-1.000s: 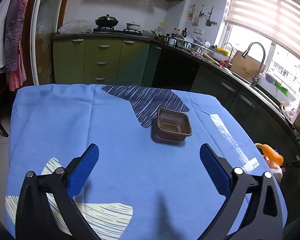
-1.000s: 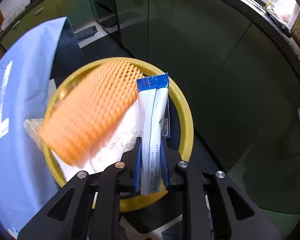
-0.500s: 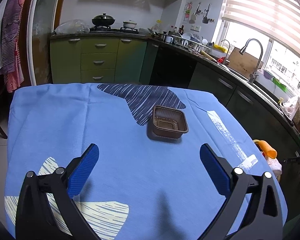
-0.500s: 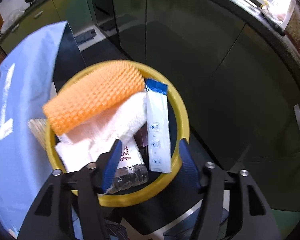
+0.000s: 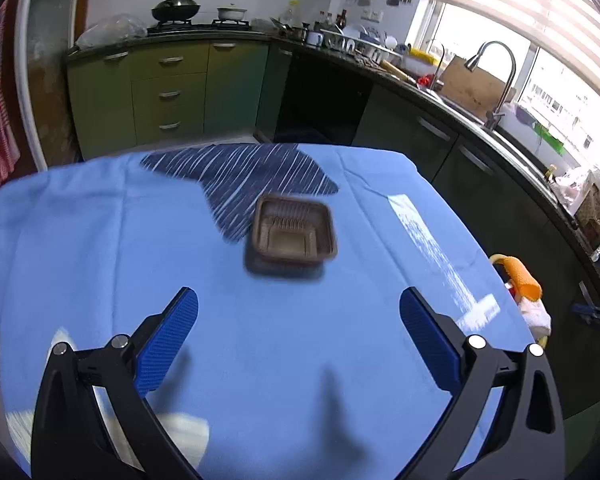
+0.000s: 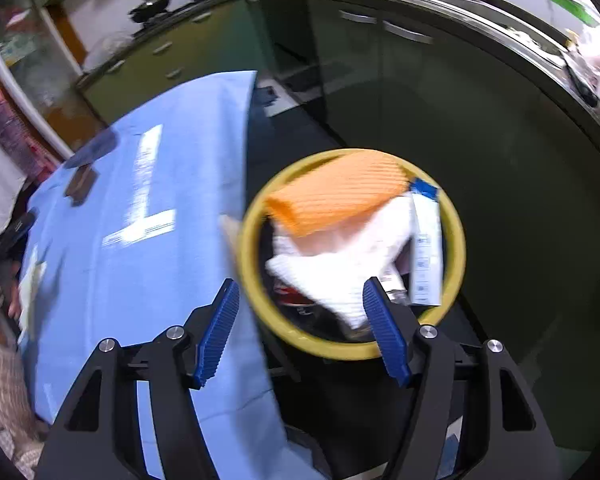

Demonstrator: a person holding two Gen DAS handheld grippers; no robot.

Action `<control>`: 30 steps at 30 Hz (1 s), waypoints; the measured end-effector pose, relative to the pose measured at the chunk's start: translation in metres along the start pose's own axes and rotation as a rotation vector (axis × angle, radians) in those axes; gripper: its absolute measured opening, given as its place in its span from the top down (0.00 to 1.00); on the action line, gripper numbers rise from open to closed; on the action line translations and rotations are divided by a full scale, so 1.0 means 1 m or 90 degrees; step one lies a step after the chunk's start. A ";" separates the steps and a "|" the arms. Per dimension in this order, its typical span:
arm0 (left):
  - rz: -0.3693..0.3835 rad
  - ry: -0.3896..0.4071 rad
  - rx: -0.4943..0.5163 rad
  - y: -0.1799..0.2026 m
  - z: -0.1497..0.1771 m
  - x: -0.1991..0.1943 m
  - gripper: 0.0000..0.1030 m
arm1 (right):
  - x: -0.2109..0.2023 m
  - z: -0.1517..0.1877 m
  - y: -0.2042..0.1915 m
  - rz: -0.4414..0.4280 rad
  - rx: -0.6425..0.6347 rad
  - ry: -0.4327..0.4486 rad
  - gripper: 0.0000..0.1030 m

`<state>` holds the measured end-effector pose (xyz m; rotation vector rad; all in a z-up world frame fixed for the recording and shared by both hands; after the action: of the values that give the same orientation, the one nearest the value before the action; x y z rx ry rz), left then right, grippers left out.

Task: Collect trash
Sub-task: 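Grasp the brown plastic tray with the left gripper, then carry the brown tray over the yellow bin and open the left gripper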

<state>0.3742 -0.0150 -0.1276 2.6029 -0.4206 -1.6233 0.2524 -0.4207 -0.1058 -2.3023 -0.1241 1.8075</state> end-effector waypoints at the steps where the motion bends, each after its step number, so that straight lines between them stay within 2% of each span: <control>1: -0.020 -0.007 0.002 0.002 -0.012 0.007 0.07 | -0.006 0.006 0.000 -0.006 -0.004 0.002 0.38; 8: -0.087 -0.074 -0.044 -0.002 -0.059 0.059 0.07 | -0.008 0.019 -0.002 -0.031 -0.016 -0.002 0.38; 13: -0.097 -0.125 -0.070 -0.001 -0.067 0.084 0.07 | -0.008 0.024 0.007 -0.042 -0.007 -0.002 0.37; 20: -0.133 -0.126 -0.052 0.008 -0.067 0.087 0.07 | 0.000 0.025 0.017 -0.058 0.003 -0.009 0.34; 23: -0.138 -0.140 -0.051 0.008 -0.067 0.088 0.22 | 0.003 0.026 0.018 -0.062 0.004 -0.011 0.34; 24: -0.136 -0.150 -0.053 0.008 -0.067 0.089 0.32 | 0.003 0.027 0.018 -0.064 0.005 -0.011 0.34; 30: -0.140 -0.160 -0.051 0.008 -0.068 0.088 0.34 | 0.002 0.030 0.019 -0.068 0.008 -0.008 0.34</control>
<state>0.4691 -0.0522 -0.1728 2.4675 -0.0765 -2.0016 0.2221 -0.4351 -0.1183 -2.2316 -0.2325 1.7653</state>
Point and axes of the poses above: each gripper's, at about its wrist camera, not at the fingertips, and x roughly the way its jaws point, y to its right, z to its underside, the point moved 4 cm from there along x, roughly the way its jaws point, and after that the axes turned 15 degrees about -y, right-handed, at the moved point
